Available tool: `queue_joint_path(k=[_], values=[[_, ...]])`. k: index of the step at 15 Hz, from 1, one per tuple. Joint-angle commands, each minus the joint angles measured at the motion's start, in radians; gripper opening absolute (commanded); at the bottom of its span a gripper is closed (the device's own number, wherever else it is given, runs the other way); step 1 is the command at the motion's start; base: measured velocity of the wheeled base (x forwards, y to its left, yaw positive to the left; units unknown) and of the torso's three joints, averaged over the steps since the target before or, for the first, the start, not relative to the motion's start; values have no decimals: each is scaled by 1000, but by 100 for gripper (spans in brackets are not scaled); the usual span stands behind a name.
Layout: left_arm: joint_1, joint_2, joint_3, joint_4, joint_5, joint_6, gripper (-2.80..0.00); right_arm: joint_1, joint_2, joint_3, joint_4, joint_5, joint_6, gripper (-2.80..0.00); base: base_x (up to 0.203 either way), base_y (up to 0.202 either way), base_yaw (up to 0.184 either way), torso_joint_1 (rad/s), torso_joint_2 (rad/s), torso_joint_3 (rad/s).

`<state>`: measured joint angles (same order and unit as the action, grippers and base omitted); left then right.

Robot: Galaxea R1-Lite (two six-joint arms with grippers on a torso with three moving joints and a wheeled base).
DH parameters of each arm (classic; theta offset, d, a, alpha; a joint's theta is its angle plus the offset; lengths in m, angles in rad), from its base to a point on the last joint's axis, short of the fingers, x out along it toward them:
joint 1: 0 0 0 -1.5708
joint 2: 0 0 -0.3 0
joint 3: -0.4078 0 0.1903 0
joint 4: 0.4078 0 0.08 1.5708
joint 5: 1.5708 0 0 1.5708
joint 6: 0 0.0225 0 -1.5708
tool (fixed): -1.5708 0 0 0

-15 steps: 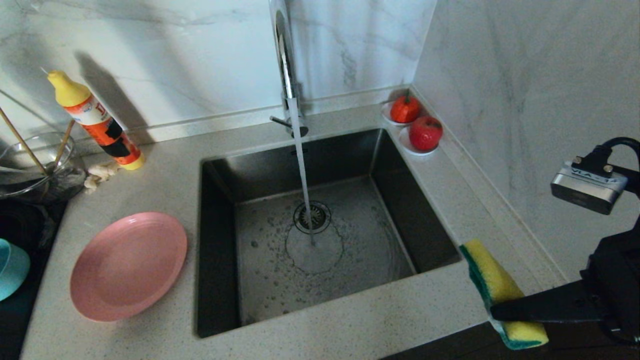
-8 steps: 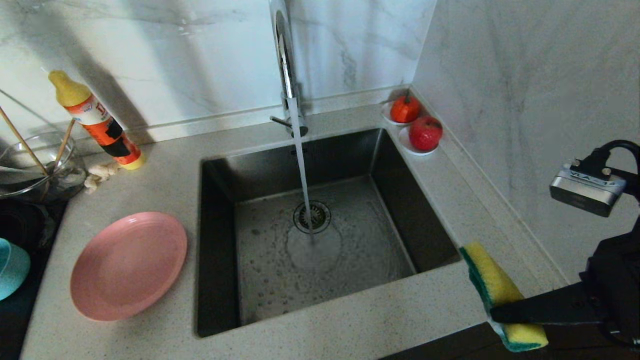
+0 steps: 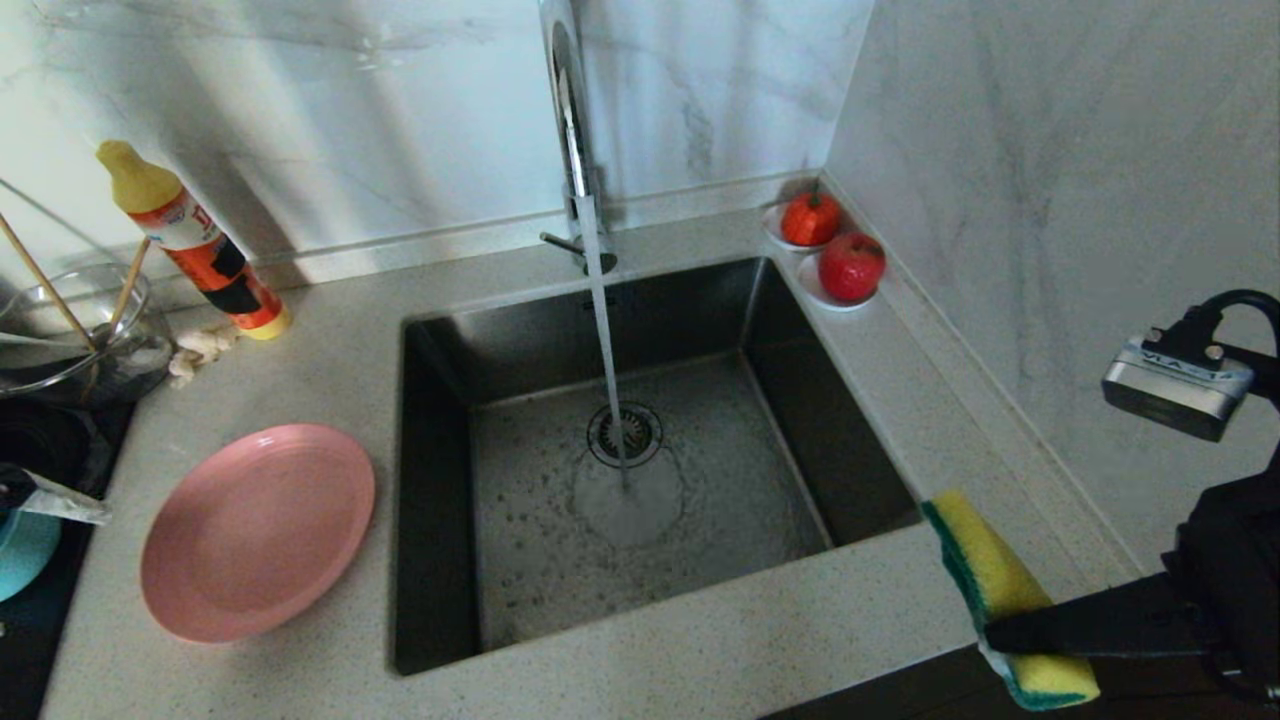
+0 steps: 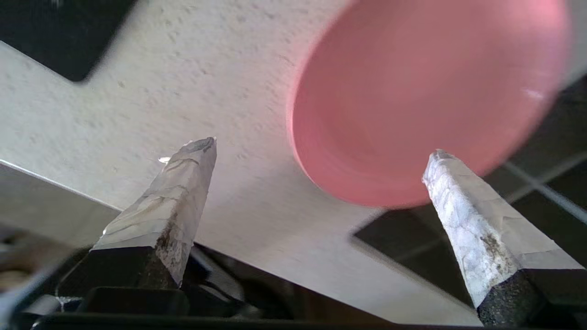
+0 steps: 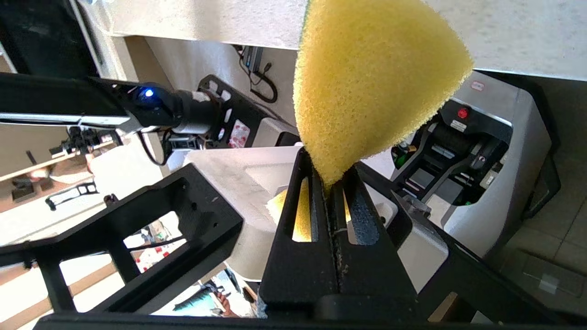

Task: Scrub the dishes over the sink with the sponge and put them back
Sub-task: Wash the plate

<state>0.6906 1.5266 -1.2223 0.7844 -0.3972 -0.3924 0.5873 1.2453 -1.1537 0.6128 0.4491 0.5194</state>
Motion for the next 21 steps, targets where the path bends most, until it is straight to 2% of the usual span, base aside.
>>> queue_joint_path(k=[1, 3, 6, 12, 16, 21], values=[[-15, 76, 21, -10, 11, 35, 0, -4, -3, 6, 4, 3, 4, -280, 0, 0, 0, 0, 0, 0], [-28, 114, 27, -13, 45, 63, 0, -4, 0, 6, 4, 3, 4, -280, 0, 0, 0, 0, 0, 0], [-53, 153, 27, -13, 55, 71, 0, -6, 3, 6, 4, 3, 4, -280, 0, 0, 0, 0, 0, 0], [-97, 206, 31, -15, 51, 70, 0, -9, 0, 17, 3, 2, 4, -280, 0, 0, 0, 0, 0, 0], [-97, 248, 80, -123, 53, 72, 0, -9, 3, 37, 0, 0, 2, -280, 0, 0, 0, 0, 0, 0], [-97, 266, 86, -140, 10, 67, 0, -9, 5, 41, -24, 2, 4, -280, 0, 0, 0, 0, 0, 0]])
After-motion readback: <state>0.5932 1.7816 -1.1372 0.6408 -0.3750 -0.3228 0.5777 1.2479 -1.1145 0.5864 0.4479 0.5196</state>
